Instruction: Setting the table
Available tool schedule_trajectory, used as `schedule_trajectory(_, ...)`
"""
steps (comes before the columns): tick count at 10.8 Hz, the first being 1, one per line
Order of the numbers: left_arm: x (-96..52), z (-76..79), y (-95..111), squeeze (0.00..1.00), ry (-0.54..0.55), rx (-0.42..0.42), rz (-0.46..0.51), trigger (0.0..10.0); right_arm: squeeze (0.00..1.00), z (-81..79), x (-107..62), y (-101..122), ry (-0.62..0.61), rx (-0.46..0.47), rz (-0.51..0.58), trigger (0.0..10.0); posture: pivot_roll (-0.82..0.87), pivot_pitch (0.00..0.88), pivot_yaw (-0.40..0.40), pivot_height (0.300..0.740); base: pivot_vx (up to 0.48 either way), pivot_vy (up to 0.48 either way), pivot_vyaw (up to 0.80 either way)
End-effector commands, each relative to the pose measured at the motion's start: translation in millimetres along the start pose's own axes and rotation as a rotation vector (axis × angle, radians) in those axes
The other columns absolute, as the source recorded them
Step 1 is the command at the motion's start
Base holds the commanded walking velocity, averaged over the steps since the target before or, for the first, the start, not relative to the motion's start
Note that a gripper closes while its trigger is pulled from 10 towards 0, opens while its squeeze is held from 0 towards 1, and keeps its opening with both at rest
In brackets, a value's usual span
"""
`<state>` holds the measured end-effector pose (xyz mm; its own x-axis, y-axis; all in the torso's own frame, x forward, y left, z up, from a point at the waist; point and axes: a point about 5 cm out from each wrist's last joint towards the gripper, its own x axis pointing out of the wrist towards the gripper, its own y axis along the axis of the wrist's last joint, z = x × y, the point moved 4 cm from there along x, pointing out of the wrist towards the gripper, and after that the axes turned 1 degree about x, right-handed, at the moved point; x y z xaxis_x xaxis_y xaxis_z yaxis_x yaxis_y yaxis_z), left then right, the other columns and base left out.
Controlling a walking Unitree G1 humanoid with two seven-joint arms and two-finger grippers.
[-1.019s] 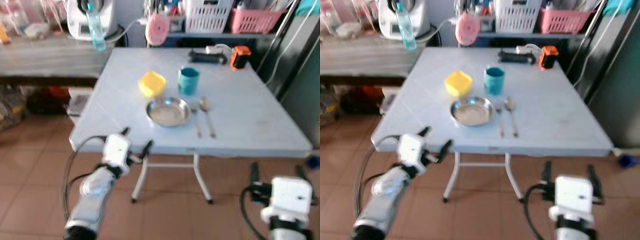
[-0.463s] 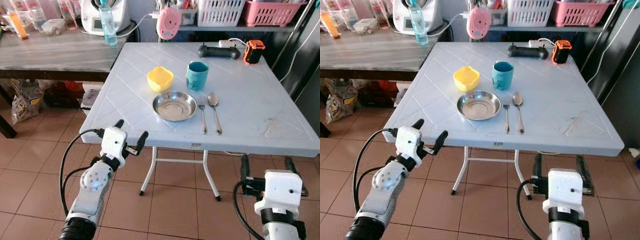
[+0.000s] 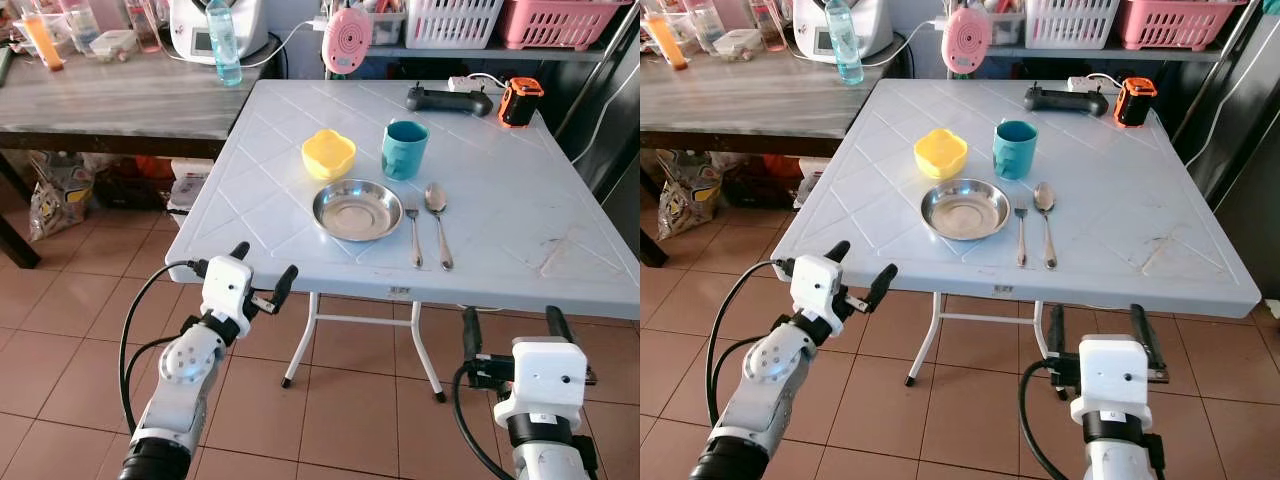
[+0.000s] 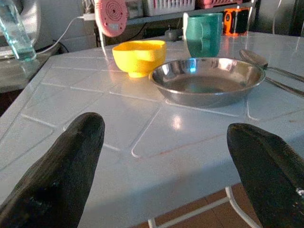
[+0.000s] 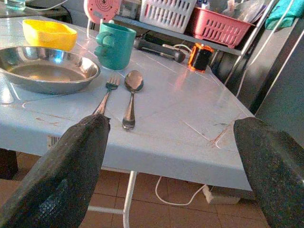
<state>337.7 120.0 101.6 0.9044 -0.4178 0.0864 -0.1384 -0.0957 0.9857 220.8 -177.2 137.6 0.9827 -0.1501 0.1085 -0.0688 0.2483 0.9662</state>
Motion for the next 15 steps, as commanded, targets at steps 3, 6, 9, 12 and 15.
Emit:
schedule_trajectory(3,-4.4,-1.8,0,0.0,-0.01,0.003,0.0,10.0,0.0,-4.7,-1.8,-3,0.022,0.005,-0.013,10.0,-0.02,0.098,0.025,0.74,0.356,0.0,0.0)
schedule_trajectory(6,-4.4,-1.8,0,0.0,-0.02,0.006,-0.002,10.0,0.0,-8.8,-3.0,-3,0.037,0.01,-0.014,10.0,-0.02,0.105,0.03,0.74,0.391,0.0,0.0)
schedule_trajectory(9,-3.4,-2.1,-1,0.0,-0.033,0.009,-0.004,10.0,0.0,-10.0,-3.6,-5,0.037,0.012,-0.017,10.0,-0.02,0.102,0.035,0.74,0.409,0.0,0.0)
schedule_trajectory(12,-3.5,-3.7,-2,0.0,-0.029,0.012,-0.014,10.0,0.0,-13.1,-3.6,-5,0.052,0.021,-0.017,10.0,-0.02,0.1,0.037,0.74,0.261,0.0,0.0)
schedule_trajectory(15,-12.6,-3.5,-7,0.0,-0.077,0.049,-0.029,10.0,0.0,-20.9,-2.6,-4,0.093,0.049,-0.018,10.0,-0.01,0.107,0.036,0.74,0.0,0.0,0.0)
